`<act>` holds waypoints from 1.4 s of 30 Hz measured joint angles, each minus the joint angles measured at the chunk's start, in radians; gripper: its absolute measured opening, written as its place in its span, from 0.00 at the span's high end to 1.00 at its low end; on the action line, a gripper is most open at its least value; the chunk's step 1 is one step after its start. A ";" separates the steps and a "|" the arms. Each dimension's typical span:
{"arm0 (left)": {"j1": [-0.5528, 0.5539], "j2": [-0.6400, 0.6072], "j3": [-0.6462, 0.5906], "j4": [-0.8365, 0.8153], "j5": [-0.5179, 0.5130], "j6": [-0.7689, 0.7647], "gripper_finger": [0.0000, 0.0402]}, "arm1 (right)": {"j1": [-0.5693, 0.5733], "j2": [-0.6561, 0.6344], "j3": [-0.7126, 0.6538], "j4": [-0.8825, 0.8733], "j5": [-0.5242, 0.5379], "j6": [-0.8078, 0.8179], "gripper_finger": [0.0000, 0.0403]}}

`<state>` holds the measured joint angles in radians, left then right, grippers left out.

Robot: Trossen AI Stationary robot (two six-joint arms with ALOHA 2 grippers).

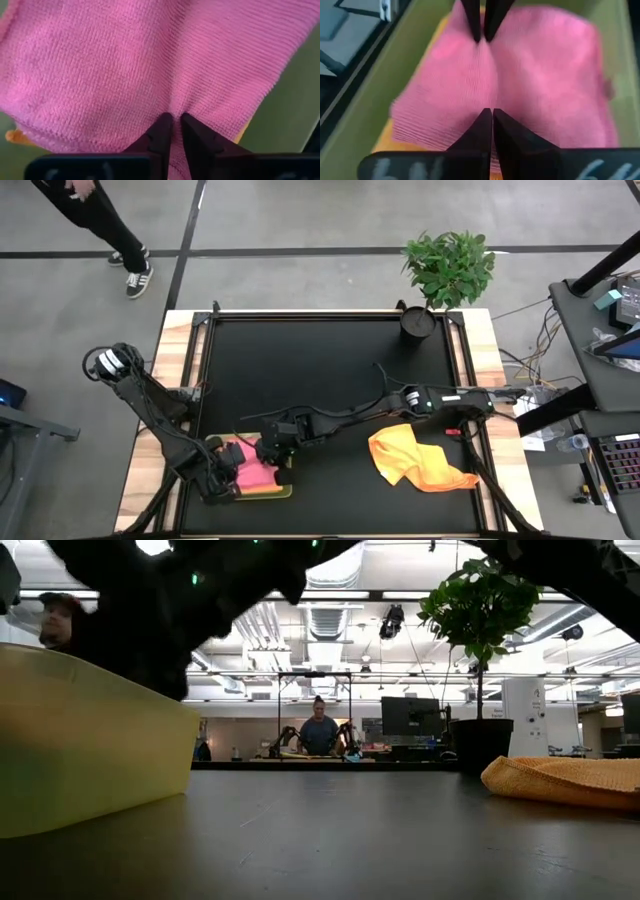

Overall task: Fold microfiber towels
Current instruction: Put the folded pink microfiber towel into the yellow bin

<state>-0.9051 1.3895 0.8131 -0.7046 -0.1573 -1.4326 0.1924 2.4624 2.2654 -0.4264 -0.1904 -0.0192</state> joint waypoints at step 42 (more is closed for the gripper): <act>0.001 -0.058 0.064 -0.096 -0.034 0.026 0.95 | 0.077 -0.073 -0.024 0.019 0.049 -0.068 0.98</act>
<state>-0.9043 1.3315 0.8768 -0.8002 -0.1914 -1.4065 0.2693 2.3890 2.2418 -0.4078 -0.1410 -0.0877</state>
